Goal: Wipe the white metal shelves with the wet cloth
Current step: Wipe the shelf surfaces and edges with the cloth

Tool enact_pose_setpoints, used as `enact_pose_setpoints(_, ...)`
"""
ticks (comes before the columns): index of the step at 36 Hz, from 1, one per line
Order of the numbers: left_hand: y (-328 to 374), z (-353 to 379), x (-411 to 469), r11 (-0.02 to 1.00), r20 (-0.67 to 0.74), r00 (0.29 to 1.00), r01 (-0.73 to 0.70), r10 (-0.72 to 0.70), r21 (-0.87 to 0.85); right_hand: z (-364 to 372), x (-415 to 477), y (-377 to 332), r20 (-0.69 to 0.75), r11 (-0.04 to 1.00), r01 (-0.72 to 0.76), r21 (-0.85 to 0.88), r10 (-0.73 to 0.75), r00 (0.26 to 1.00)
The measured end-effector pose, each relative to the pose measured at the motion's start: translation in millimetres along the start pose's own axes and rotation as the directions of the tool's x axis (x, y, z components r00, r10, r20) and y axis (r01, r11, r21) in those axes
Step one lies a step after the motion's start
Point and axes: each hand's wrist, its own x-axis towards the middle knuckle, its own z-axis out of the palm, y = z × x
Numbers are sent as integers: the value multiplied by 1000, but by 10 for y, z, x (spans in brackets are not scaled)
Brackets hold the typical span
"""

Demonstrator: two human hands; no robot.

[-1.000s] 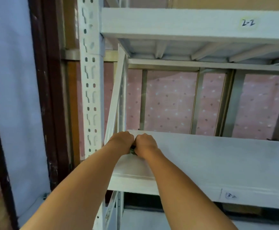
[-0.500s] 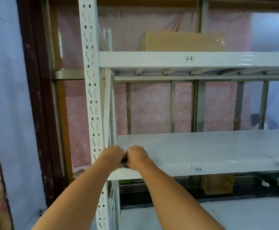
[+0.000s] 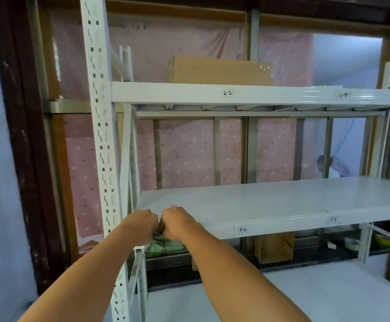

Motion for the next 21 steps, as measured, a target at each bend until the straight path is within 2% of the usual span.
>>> enact_pose_setpoints(5,385,-205,25,996,11,1000,28,-27,-89,-274,-189,426,35,1000,18,10,-18,999)
enact_pose_setpoints(11,1157,-668,290,947,34,999,11,0,-322,-642,-551,1467,40,993,-27,114,23,999)
enact_pose_setpoints(18,2324,-1161,654,787,183,982,73,51,-613,-1294,-1185,2856,65,944,-57,326,38,997)
enact_pose_setpoints(21,2812,-1342,768,717,159,986,78,47,-693,-1487,-1390,3391,107,915,-98,392,60,992)
